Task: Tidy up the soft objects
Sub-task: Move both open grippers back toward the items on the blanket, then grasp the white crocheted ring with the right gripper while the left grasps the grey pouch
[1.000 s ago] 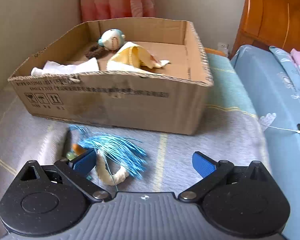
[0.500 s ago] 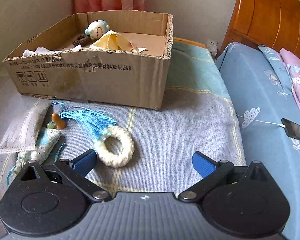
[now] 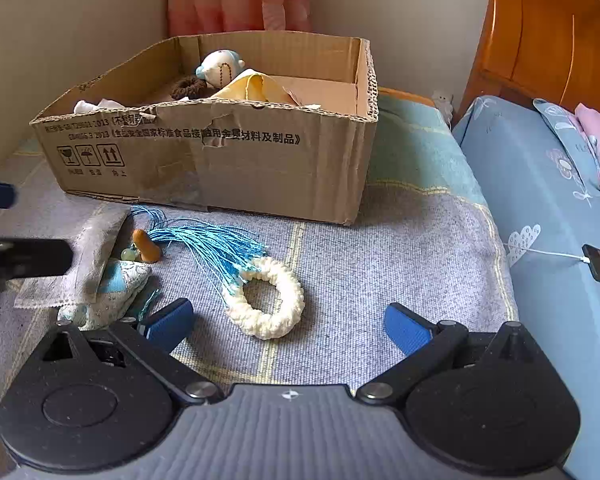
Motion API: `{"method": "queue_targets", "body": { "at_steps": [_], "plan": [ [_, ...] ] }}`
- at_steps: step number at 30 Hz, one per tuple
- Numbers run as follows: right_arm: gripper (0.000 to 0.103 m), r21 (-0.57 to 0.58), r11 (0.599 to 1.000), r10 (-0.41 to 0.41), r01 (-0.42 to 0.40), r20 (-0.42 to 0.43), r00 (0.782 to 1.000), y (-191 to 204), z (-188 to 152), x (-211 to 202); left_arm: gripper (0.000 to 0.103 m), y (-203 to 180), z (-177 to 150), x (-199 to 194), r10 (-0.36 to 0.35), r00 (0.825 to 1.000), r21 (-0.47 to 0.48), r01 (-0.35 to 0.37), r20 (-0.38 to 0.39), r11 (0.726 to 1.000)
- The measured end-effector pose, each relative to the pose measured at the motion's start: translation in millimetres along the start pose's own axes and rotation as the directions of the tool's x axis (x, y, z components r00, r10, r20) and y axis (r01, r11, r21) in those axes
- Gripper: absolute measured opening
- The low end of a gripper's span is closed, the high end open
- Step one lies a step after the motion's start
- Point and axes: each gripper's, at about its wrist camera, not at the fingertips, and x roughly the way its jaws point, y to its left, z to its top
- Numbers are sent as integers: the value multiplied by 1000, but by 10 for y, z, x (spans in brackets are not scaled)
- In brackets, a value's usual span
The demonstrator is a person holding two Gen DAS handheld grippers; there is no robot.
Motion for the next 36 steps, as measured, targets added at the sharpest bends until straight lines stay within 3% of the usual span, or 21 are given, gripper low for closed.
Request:
{"method": "queue_targets", "body": {
  "at_steps": [6, 10, 21, 25, 29, 36],
  "plan": [
    [103, -13, 1000, 15, -15, 13, 1000, -32, -33, -28, 102, 12, -54, -12, 64, 998, 22, -63, -25, 998],
    [103, -22, 999, 25, -24, 22, 999, -46, -60, -44, 102, 129, -117, -138, 145, 988, 34, -144, -42, 989],
    [103, -51, 998, 50, -49, 28, 998, -83, -69, -49, 102, 274, -228, -934, 287, 958, 38, -288, 25, 957],
    [103, -67, 996, 63, -61, 34, 997, -101, -81, -56, 102, 225, -305, -1001, 208, 976, 69, -212, 66, 975],
    [103, -80, 994, 76, -73, 37, 996, -120, -86, -59, 102, 149, -430, -651, 78, 997, 77, -80, 28, 994],
    [103, -87, 993, 79, -76, 41, 996, -124, -104, -67, 99, 197, -480, -229, 42, 999, 29, -42, 10, 999]
  ]
}}
